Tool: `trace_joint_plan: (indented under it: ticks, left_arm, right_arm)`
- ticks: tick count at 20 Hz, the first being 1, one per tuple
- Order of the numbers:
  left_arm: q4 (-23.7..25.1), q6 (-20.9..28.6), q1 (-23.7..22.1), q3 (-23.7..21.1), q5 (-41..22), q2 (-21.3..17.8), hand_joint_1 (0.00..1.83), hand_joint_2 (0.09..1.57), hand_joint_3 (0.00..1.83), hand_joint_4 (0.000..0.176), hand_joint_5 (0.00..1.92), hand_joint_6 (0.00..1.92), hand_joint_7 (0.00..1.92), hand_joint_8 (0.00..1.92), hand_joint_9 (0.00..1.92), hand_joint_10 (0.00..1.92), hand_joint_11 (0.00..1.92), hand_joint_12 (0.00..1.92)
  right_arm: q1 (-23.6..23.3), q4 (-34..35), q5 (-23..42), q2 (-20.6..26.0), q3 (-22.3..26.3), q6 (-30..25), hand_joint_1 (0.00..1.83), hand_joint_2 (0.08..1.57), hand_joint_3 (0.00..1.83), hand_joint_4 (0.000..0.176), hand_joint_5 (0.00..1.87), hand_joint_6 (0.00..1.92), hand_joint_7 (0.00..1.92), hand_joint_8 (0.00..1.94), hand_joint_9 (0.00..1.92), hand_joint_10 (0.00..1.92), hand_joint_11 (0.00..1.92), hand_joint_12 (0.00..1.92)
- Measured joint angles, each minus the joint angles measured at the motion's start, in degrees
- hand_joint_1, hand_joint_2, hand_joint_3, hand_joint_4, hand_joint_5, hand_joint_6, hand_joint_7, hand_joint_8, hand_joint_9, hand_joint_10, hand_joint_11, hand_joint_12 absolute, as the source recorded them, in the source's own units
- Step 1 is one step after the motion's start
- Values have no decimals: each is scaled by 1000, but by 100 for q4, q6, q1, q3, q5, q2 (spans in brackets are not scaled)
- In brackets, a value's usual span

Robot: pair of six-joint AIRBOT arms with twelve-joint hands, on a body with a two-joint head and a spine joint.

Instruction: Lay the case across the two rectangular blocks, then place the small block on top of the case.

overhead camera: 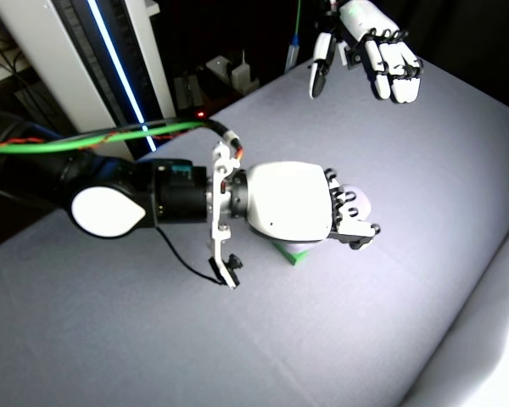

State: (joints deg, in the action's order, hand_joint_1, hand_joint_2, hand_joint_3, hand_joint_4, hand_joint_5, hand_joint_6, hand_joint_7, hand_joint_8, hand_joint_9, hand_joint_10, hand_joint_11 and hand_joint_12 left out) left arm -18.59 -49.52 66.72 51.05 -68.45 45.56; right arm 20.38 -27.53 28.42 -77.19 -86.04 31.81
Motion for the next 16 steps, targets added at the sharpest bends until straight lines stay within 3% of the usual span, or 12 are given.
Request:
trace_joint_plan:
  ticks: [1,2,3,5,7,10,11,12,15,16]
  left_arm:
    - [-2,11,0,0,0,0,797,873,2,131,127,2,192,0,200,1,0,704]
    - [-2,13,0,0,0,0,797,873,2,131,127,2,192,0,200,1,0,704]
    - [-2,13,0,0,0,0,781,874,2,132,124,0,199,1,213,3,0,755]
    - [-2,13,0,0,-2,4,799,874,1,130,126,0,190,2,192,2,0,711]
    - [-2,15,0,2,0,4,786,875,1,153,109,1,180,1,190,1,0,692]
    - [-7,28,0,42,-15,42,798,871,0,148,119,2,196,3,202,2,0,719]
    - [-11,28,0,42,-9,42,814,874,1,137,120,2,194,1,197,0,0,711]
    - [-7,31,0,42,-22,42,817,871,0,135,115,1,182,0,198,2,0,709]
    - [-17,37,0,35,-61,39,822,859,0,120,112,0,154,0,183,0,0,684]
    - [-31,55,0,35,-116,39,837,855,0,146,111,1,160,1,188,2,0,647]
  right_arm:
    - [0,0,-2,0,0,0,1196,1020,1,35,623,0,660,0,679,133,169,1254]
    - [0,-2,-2,0,0,0,1196,1020,1,35,623,0,660,0,679,133,169,1254]
    - [0,0,-2,0,0,2,1101,994,0,83,450,0,535,0,578,81,141,1260]
    - [0,0,-2,0,0,2,1091,977,0,73,355,0,474,0,525,35,93,1250]
    - [0,0,-2,0,0,2,1072,970,0,83,296,0,430,0,483,11,54,1231]
    - [0,2,-9,0,26,2,1006,945,0,98,220,0,352,0,380,0,1,1101]
    - [0,2,2,2,50,2,985,942,0,113,170,0,285,0,282,0,0,956]
    - [0,42,2,24,122,7,955,902,0,164,43,0,111,0,176,0,0,826]
    - [0,155,326,341,437,7,845,834,0,176,1,0,23,0,154,0,0,928]
    - [2,245,560,529,520,2,884,844,0,176,0,0,0,0,23,2,0,649]
